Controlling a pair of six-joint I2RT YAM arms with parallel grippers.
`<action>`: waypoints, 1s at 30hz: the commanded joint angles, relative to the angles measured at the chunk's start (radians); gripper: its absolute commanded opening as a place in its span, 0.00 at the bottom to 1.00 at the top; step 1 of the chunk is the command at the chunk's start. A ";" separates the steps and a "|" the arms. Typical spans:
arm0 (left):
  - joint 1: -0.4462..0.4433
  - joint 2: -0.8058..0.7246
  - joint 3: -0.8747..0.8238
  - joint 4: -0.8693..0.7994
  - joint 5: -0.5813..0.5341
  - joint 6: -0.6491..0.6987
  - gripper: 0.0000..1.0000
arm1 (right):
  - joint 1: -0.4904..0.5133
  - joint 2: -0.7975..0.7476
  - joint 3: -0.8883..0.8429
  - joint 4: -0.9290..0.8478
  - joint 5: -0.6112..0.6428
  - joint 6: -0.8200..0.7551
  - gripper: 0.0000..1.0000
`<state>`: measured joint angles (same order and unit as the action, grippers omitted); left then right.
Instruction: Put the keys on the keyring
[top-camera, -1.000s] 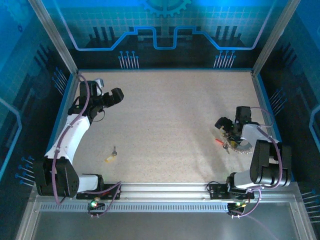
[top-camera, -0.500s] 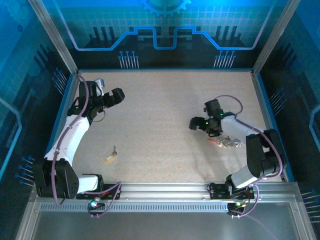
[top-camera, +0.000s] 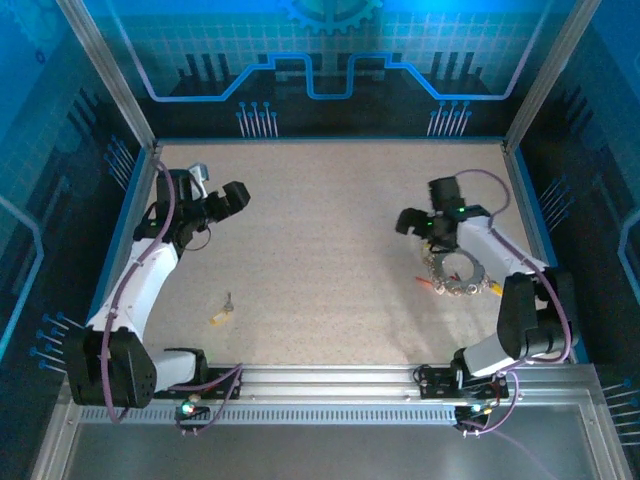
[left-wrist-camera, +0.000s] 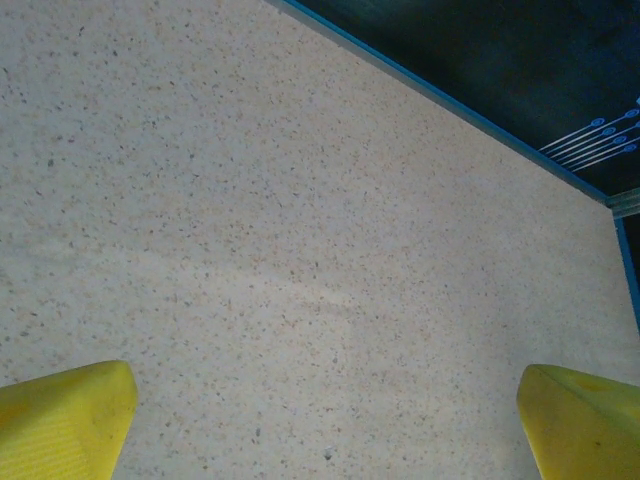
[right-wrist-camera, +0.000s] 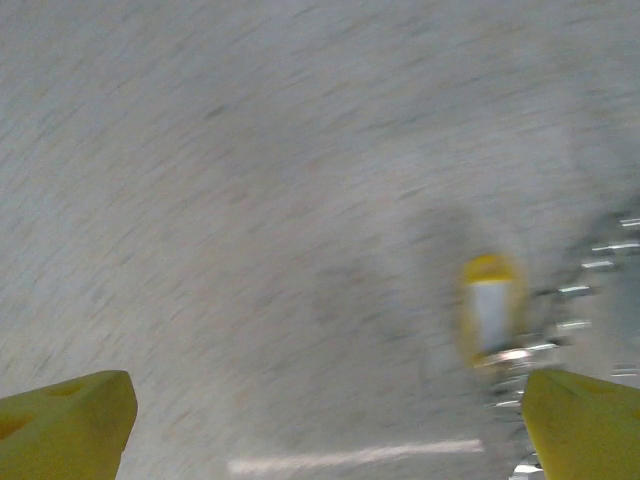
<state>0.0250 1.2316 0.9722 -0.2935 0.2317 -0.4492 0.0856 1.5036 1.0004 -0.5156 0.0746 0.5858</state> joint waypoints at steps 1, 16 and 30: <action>0.010 0.002 -0.011 0.023 0.035 -0.034 0.99 | -0.052 0.028 -0.031 -0.038 -0.023 -0.013 1.00; 0.010 0.001 -0.024 0.024 0.000 -0.045 0.99 | 0.026 0.174 -0.073 0.035 -0.042 -0.024 1.00; 0.010 -0.011 -0.029 0.024 -0.018 -0.046 0.99 | 0.224 0.176 -0.005 -0.033 -0.134 -0.165 1.00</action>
<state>0.0254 1.2316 0.9569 -0.2790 0.2317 -0.4736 0.2508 1.6630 0.9592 -0.5186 0.0147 0.4656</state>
